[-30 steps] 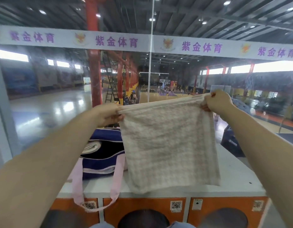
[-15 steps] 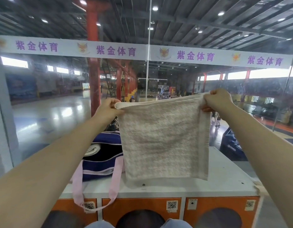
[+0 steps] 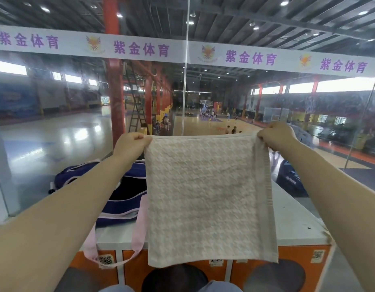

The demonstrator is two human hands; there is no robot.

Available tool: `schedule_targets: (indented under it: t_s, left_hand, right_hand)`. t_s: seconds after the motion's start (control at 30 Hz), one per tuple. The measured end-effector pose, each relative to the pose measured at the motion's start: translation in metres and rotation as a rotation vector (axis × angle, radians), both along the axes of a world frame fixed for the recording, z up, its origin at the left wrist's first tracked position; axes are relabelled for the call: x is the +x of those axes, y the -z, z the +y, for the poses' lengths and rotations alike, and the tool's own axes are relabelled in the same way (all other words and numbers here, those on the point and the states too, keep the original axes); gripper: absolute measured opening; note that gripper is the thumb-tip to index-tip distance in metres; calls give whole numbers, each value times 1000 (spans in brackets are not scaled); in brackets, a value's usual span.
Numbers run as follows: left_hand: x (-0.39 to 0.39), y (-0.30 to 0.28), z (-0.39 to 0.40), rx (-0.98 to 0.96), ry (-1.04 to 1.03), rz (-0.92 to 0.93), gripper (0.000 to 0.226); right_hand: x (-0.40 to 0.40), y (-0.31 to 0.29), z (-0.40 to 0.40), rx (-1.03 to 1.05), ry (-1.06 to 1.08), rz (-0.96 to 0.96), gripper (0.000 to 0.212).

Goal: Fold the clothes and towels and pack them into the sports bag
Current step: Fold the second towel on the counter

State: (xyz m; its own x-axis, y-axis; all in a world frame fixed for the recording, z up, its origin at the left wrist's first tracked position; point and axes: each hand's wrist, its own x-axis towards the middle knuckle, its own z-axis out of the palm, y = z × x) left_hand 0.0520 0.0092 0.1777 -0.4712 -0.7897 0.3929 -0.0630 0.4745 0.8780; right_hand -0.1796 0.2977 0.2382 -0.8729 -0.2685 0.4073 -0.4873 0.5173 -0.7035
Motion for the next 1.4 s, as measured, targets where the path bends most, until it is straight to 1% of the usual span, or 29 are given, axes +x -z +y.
schedule_targets:
  t_s: [0.1, 0.17, 0.23, 0.3, 0.33, 0.47, 0.57, 0.6, 0.73, 0.8, 0.87, 0.9, 0.93, 0.97, 1.0, 1.1, 1.17, 1.2, 1.3, 1.37, 1.4]
  left_hand:
    - [-18, 17, -10, 86, 21, -111, 24]
    - [-34, 26, -17, 130, 22, -160, 22]
    - [-50, 32, -20, 214, 29, -121, 13]
    - [-64, 36, -22, 302, 50, -36, 8]
    - [-69, 38, -23, 317, 62, -13, 6]
    - [-84, 53, -31, 249, 55, 12, 13]
    - [-87, 68, -33, 263, 64, 58, 7]
    - [-87, 72, -32, 273, 77, 67, 9]
    - [-79, 91, -19, 293, 98, 106, 11]
    - [-70, 106, -11, 278, 102, 133, 16]
    - [-61, 124, -1, 294, 109, 170, 22]
    - [-57, 132, 5, 312, 110, 183, 18]
    - [-53, 141, 11, 334, 107, 187, 13]
    - [-49, 150, 16, 353, 112, 183, 9]
    - [-46, 158, 21, 363, 120, 165, 7]
    - [-36, 179, 34, 347, 120, 55, 7]
    - [-31, 189, 40, 335, 116, -49, 8]
    - [-29, 193, 42, 362, 135, -97, 8]
    - [-23, 202, 47, 462, 201, -234, 7]
    - [-17, 206, 51, 444, 201, -330, 5]
    - [-14, 207, 53, 400, 198, -384, 5]
  right_hand:
    - [-18, 21, -14, -25, -18, -123, 22]
    - [-32, 36, -25, -70, -20, -181, 18]
    - [-49, 50, -35, -100, -35, -212, 14]
    - [-61, 61, -43, -90, -51, -194, 8]
    - [-70, 67, -46, -108, -60, -204, 6]
    - [-90, 86, -52, -189, -103, -275, 8]
    - [-86, 93, -49, -267, -177, -326, 24]
    - [-85, 97, -46, -295, -200, -331, 27]
    - [-75, 114, -27, -388, -254, -350, 21]
    - [-67, 128, -15, -458, -282, -398, 19]
    - [-60, 145, -4, -560, -292, -474, 11]
    - [-57, 154, 0, -615, -276, -512, 10]
    - [-55, 163, 4, -652, -254, -539, 16]
    - [-54, 174, 8, -652, -231, -551, 22]
    - [-51, 183, 12, -632, -214, -551, 22]
    - [-47, 212, 25, -507, -202, -514, 8]
    - [-48, 227, 31, -395, -175, -490, 23]
    - [-48, 233, 34, -349, -158, -486, 28]
    - [-45, 248, 39, -239, -132, -496, 30]
    - [-45, 259, 40, -158, -126, -509, 31]
    - [-44, 263, 41, -119, -123, -516, 32]
